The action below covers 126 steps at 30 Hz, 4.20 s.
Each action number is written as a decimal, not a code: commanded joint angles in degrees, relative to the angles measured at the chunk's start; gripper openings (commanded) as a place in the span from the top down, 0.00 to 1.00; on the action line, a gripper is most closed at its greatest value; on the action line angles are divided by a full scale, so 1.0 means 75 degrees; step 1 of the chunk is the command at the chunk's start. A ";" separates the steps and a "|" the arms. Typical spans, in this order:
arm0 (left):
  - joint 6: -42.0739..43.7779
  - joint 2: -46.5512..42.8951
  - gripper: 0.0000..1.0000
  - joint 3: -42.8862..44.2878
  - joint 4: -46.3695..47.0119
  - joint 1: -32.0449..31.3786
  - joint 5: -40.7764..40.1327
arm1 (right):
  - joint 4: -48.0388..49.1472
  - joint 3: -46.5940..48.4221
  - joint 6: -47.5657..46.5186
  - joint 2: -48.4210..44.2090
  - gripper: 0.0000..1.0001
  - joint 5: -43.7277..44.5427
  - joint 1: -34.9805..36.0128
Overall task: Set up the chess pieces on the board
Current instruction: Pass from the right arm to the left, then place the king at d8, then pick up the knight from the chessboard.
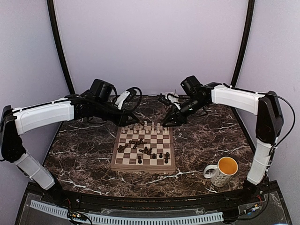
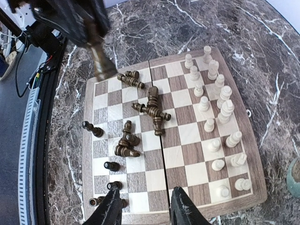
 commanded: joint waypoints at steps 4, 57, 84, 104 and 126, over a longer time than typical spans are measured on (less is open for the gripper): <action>0.2271 0.0422 0.89 0.1843 -0.3056 -0.1130 -0.1413 | 0.0532 -0.0684 0.0202 -0.0407 0.64 0.0927 -0.0142; 0.3544 0.3151 0.86 0.2574 -0.4311 -0.3002 -0.3288 | 0.0622 -0.0650 0.0429 -0.0028 0.62 0.0876 -0.0262; 0.3613 0.2728 0.81 0.2252 -0.4285 -0.3018 -0.3468 | 0.0507 -0.0528 0.0468 0.0188 0.60 0.0623 -0.0256; 0.2500 0.2633 0.64 0.3703 -0.4730 -0.2851 -0.3927 | 0.0475 -0.0498 0.0447 0.0126 0.58 0.0649 -0.0260; 0.0586 0.4364 0.81 0.4771 -0.5620 -0.2018 -0.2172 | 0.0615 -0.0748 0.0398 -0.0195 0.58 0.0595 -0.0592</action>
